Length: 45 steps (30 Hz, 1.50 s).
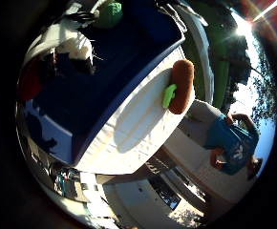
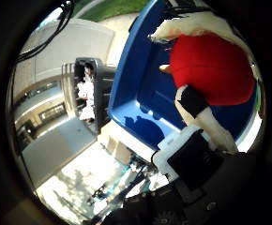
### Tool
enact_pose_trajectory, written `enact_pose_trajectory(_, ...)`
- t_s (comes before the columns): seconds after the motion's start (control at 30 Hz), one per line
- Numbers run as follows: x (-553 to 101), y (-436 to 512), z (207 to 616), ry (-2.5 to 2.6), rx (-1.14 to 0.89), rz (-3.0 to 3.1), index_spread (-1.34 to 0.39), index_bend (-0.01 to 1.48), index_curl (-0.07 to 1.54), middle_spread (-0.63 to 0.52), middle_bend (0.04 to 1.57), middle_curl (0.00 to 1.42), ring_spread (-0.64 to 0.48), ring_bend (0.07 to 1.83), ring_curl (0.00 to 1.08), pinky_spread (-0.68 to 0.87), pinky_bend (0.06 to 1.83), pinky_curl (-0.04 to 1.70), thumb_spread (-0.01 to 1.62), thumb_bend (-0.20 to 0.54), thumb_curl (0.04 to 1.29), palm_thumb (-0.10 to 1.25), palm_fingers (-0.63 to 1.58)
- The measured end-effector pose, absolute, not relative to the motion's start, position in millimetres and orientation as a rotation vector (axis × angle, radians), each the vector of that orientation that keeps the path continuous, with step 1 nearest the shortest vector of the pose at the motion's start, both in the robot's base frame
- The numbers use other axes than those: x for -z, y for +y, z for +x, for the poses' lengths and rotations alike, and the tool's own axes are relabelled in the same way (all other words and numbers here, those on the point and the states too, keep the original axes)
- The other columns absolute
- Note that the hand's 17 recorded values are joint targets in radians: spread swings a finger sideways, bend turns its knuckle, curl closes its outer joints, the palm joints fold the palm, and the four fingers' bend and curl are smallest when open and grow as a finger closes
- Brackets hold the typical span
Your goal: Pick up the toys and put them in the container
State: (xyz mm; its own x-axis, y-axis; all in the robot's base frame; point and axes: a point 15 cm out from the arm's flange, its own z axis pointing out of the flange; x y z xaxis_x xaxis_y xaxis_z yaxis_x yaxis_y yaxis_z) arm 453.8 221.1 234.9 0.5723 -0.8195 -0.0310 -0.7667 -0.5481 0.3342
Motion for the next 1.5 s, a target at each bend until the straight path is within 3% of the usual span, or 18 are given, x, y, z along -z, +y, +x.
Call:
enact_pose_trajectory(0.17, -238, 217, 453, -1.282, 0.273, 2.537, -0.41, 0.55, 0.07, 0.07, 0.18, 0.57, 0.27, 0.59, 0.43, 0.4, 1.09, 0.32, 1.14, -0.035, 0.44, 0.73, -0.23)
enact_pose_trajectory(0.5, -311, 163, 475, -1.37, 0.182, 2.645, -0.44, 0.29, 0.12, 0.15, 0.12, 0.37, 0.33, 0.43, 0.34, 0.47, 0.95, 0.24, 1.1, -0.029, 0.39, 0.73, -0.1)
enact_pose_trajectory(0.8, -342, 94, 489, -1.466, 0.143, 2.662, -0.43, 0.19, 0.19, 0.14, 0.14, 0.3, 0.34, 0.42, 0.33, 0.5, 0.94, 0.22, 1.09, -0.029, 0.38, 0.74, -0.03)
enact_pose_trajectory(1.0, -344, 122, 483, -1.443, 0.232, 2.75, -0.44, 0.15, 0.2, 0.13, 0.14, 0.28, 0.33, 0.45, 0.34, 0.5, 0.98, 0.22, 1.08, -0.025, 0.38, 0.77, -0.02)
enact_pose_trajectory(1.07, -346, 136, 480, -1.434, 0.291, 2.798, -0.45, 0.18, 0.21, 0.14, 0.14, 0.27, 0.34, 0.46, 0.34, 0.51, 0.99, 0.23, 1.07, -0.026, 0.38, 0.77, -0.02)
enact_pose_trajectory(1.2, -347, 159, 476, -1.398, 0.325, 2.853, -0.37, 0.36, 0.28, 0.14, 0.12, 0.25, 0.34, 0.41, 0.32, 0.51, 0.93, 0.2, 1.07, -0.031, 0.38, 0.77, 0.03)
enact_pose_trajectory(1.27, -347, 169, 473, -1.373, 0.326, 2.864, -0.33, 0.41, 0.31, 0.13, 0.17, 0.26, 0.33, 0.39, 0.31, 0.51, 0.89, 0.18, 1.07, -0.029, 0.38, 0.77, 0.07)
enact_pose_trajectory(1.37, -348, 183, 469, -1.344, 0.323, 2.874, -0.33, 0.19, 0.27, 0.06, 0.41, 0.33, 0.33, 0.41, 0.31, 0.52, 0.81, 0.15, 1.07, -0.028, 0.38, 0.77, 0.18)
enact_pose_trajectory(1.5, -348, 197, 464, -1.303, 0.319, 2.892, -0.3, 0.13, 0.23, 0.02, 0.53, 0.38, 0.32, 0.44, 0.32, 0.53, 0.73, 0.12, 1.07, -0.028, 0.38, 0.78, 0.23)
